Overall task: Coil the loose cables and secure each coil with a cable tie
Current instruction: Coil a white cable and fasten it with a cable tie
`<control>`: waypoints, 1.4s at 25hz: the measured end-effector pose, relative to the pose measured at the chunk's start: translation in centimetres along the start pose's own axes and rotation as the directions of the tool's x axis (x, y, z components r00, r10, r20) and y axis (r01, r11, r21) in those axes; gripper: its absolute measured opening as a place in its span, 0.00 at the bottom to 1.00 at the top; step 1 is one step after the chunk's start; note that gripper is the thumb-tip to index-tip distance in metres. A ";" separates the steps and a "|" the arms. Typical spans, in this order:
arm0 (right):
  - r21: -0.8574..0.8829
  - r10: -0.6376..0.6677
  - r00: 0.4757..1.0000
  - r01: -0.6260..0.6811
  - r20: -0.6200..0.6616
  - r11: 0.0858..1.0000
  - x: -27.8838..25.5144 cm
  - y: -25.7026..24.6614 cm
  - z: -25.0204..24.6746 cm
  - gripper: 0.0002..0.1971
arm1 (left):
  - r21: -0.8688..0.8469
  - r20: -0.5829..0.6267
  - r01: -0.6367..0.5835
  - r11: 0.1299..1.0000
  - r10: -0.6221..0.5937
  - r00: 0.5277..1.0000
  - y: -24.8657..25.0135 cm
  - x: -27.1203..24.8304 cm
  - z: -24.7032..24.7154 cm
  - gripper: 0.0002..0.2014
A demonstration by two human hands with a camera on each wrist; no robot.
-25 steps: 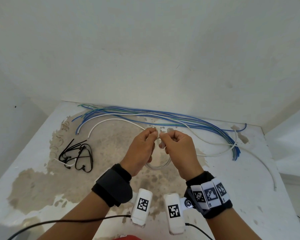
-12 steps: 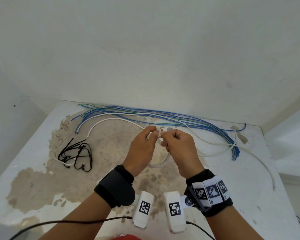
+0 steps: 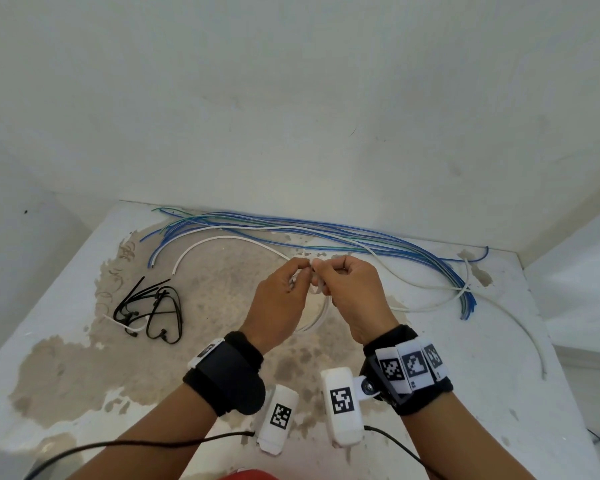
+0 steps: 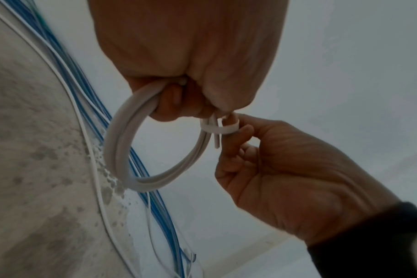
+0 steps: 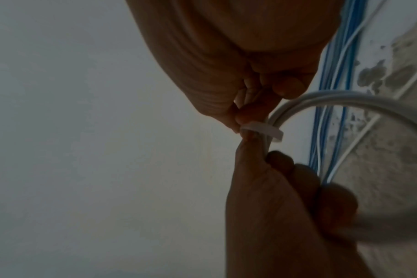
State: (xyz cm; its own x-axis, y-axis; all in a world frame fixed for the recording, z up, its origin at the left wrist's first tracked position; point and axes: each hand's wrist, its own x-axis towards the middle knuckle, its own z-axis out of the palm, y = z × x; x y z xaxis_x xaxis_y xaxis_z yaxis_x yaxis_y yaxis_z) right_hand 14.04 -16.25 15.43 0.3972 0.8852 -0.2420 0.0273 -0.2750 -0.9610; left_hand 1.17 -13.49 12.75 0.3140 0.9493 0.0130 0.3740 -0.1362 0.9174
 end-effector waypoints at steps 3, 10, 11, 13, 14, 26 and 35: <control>-0.284 -0.083 0.997 0.079 0.000 0.956 1.2 -0.8 -1.1 0.12 | -0.100 0.050 0.126 0.987 -0.121 0.991 -0.1 0.7 -1.1 0.11; -0.181 0.082 0.953 -0.029 0.292 0.983 3.0 -1.9 -1.6 0.10 | -0.216 0.176 0.223 0.951 -0.187 0.967 0.8 0.3 -1.7 0.11; -0.181 0.107 0.949 -0.055 0.296 0.982 3.0 -2.1 -1.6 0.10 | -0.221 0.184 0.224 0.949 -0.185 0.965 0.8 0.3 -1.8 0.11; -0.174 0.161 0.944 -0.114 0.288 0.978 2.8 -2.7 -1.5 0.09 | -0.210 0.201 0.215 0.954 -0.173 0.964 0.7 0.3 -1.9 0.11; -0.164 0.174 0.946 -0.133 0.274 0.978 2.8 -3.1 -1.4 0.08 | -0.198 0.208 0.208 0.958 -0.166 0.964 0.8 0.2 -1.9 0.11; -0.212 0.332 0.846 -0.264 0.417 0.941 1.7 -1.5 -2.0 0.27 | -0.443 0.296 0.382 0.811 -0.270 0.916 0.8 1.1 -3.9 0.11; -0.026 0.107 0.906 -0.105 0.410 0.994 0.9 0.1 -1.8 0.17 | -0.509 0.359 0.503 0.699 -0.358 0.862 1.1 1.3 -3.5 0.12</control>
State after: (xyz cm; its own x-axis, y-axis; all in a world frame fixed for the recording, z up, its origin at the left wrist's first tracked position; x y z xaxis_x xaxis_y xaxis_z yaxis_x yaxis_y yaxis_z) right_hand 16.03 -16.08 15.37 -0.0132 0.9263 -0.3766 0.0091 -0.3765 -0.9264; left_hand -1.06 -11.39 15.19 0.4500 0.7653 -0.4603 -0.0253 0.5262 0.8500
